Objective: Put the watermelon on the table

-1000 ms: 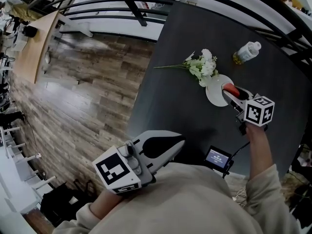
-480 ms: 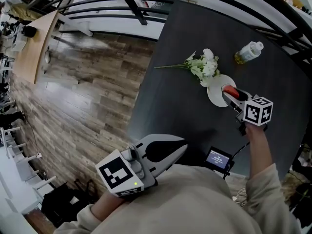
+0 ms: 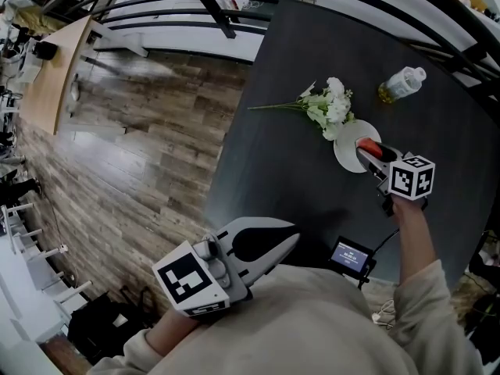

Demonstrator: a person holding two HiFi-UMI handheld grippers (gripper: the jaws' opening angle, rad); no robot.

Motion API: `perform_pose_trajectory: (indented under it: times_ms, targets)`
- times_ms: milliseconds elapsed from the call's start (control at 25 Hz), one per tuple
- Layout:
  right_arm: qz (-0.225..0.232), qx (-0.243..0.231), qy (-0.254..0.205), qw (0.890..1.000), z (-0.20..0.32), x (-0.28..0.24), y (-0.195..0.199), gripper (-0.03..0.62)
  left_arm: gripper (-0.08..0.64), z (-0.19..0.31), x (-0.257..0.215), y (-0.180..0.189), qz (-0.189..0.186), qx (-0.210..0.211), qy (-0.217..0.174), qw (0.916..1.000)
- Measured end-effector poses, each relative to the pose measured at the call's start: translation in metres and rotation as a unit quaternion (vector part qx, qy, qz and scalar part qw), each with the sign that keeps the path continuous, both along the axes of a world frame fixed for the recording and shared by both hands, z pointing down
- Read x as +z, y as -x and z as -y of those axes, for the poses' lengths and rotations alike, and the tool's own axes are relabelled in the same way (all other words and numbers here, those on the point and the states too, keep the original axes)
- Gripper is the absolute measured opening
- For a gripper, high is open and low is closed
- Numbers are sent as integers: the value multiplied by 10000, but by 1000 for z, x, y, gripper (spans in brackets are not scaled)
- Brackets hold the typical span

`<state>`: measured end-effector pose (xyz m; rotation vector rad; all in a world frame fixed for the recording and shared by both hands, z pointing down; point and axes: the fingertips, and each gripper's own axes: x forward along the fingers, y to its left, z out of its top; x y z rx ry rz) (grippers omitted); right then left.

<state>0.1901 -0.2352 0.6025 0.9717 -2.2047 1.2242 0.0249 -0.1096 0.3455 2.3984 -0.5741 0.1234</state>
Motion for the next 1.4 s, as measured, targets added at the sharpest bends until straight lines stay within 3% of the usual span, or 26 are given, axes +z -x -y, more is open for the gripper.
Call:
perform_pose_trajectory:
  times_ms: [1080, 1400]
  targets:
    - [-493, -130, 244, 9984, 6, 43, 9, 202, 3, 1, 20, 20, -33, -193, 409, 9990]
    - [-852, -454, 188, 9952, 1, 53, 11, 202, 3, 1, 25, 24, -72, -247, 473, 9985]
